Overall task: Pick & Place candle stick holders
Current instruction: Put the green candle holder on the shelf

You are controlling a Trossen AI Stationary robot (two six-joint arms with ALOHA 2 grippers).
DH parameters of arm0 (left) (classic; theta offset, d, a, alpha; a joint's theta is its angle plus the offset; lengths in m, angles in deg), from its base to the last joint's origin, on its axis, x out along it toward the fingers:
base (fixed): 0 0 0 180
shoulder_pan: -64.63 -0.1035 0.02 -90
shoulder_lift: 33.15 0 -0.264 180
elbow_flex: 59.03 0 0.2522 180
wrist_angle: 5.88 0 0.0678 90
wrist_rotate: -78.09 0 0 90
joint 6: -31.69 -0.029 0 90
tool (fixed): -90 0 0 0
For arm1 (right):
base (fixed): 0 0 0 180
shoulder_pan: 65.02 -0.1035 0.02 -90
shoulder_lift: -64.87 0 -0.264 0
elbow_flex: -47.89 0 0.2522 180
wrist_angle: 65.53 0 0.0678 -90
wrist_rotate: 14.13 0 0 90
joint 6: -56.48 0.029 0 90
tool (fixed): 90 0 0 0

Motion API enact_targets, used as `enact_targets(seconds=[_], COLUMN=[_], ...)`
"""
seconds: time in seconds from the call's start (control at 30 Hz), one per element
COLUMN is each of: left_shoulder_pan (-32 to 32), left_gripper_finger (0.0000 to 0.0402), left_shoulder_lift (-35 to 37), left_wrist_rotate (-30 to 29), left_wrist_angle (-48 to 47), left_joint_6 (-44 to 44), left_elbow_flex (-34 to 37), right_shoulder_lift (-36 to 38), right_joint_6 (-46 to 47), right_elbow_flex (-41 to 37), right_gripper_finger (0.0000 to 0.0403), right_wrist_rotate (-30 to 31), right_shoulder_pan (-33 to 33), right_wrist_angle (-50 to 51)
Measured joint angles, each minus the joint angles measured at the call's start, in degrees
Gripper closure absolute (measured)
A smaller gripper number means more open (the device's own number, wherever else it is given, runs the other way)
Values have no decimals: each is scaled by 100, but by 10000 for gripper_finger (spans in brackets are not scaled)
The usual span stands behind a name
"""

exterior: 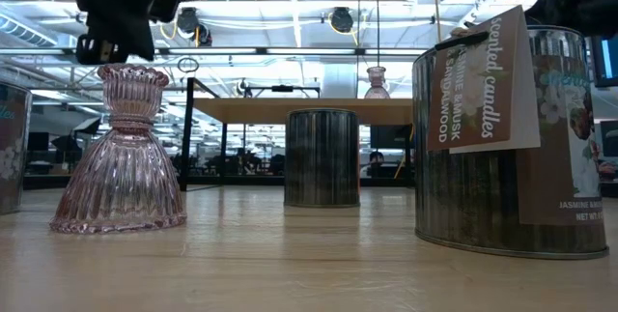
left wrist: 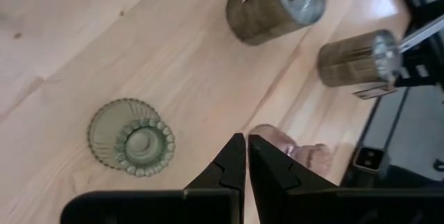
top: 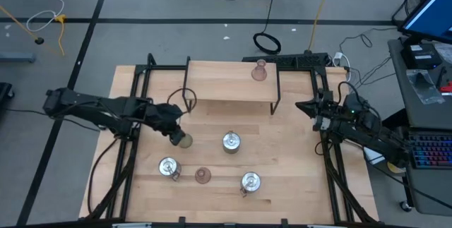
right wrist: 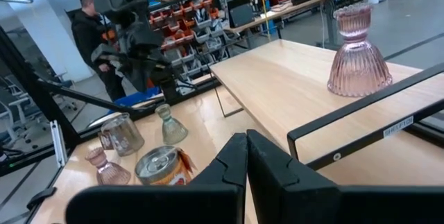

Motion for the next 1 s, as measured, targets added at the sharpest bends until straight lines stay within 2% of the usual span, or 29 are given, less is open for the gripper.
enact_targets(seconds=[0.23, 0.47, 0.63, 1.0], left_shoulder_pan=[-89, -138, -138, -138], left_gripper_finger=[383, 383, 383, 383], left_shoulder_lift=[-386, -481, -478, -478], left_wrist_rotate=[-24, -205, -498, -673], left_wrist_angle=[-488, -1076, -1090, -1110], left_joint_6=[41, 283, 290, 296], left_elbow_flex=[0, 0, 0, 0], right_shoulder_lift=[0, 0, 0, 0], right_joint_6=[94, 129, 151, 151], right_elbow_flex=[0, 0, 0, 0], right_gripper_finger=[402, 402, 402, 402], right_wrist_rotate=[-20, -24, -24, -24], right_shoulder_pan=[0, 0, 0, 0], right_wrist_angle=[-12, -12, -14, -14])
